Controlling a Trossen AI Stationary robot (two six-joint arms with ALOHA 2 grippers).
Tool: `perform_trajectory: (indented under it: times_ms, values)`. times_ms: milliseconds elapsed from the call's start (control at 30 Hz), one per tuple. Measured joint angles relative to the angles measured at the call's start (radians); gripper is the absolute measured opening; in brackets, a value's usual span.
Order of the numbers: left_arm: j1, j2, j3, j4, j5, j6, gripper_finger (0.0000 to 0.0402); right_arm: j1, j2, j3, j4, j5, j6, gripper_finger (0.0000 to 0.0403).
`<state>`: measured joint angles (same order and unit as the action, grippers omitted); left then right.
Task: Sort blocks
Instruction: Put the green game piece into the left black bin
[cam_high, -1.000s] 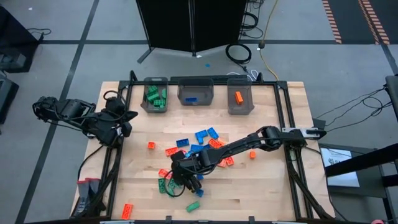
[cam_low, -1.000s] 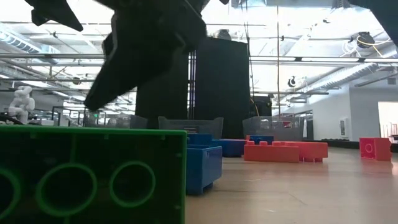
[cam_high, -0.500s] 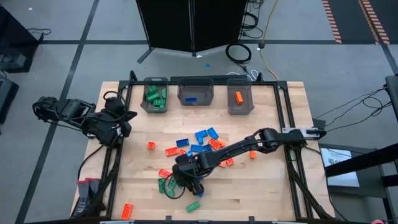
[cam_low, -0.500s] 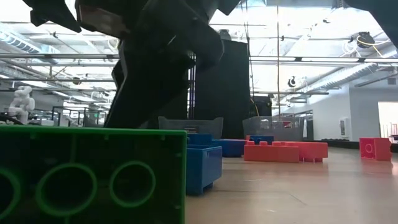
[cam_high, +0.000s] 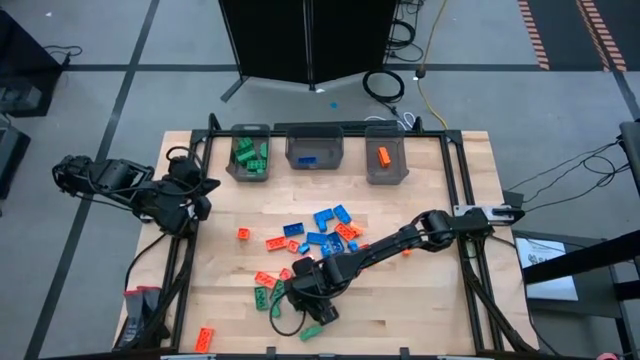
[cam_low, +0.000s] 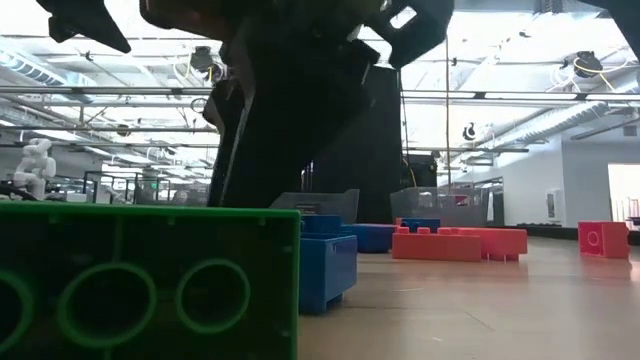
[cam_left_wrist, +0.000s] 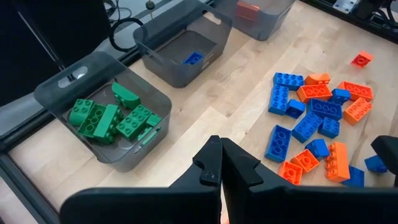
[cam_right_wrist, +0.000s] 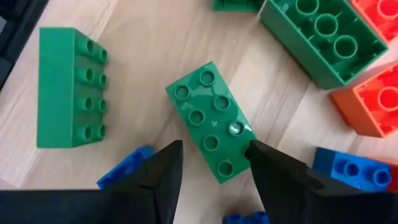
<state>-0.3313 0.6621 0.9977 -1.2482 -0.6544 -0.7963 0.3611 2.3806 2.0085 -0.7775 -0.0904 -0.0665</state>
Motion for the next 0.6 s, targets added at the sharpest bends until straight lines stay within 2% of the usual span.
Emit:
perform_trajectory:
  times_ms: [300,467,600]
  values:
    - [0.0,0.0,0.0,0.001,0.0,0.018,0.0,-0.001,-0.003,0.093,-0.002,0.005,-0.147,0.0181]
    - [0.0,0.0,0.0,0.001,0.0,0.018,0.0,-0.001,0.012,0.096,0.007,-0.026,-0.275,0.0181]
    - [0.0,0.0,0.0,0.001,0.005,0.018,0.0,-0.002,0.046,0.094,0.021,-0.072,-0.312,0.0181]
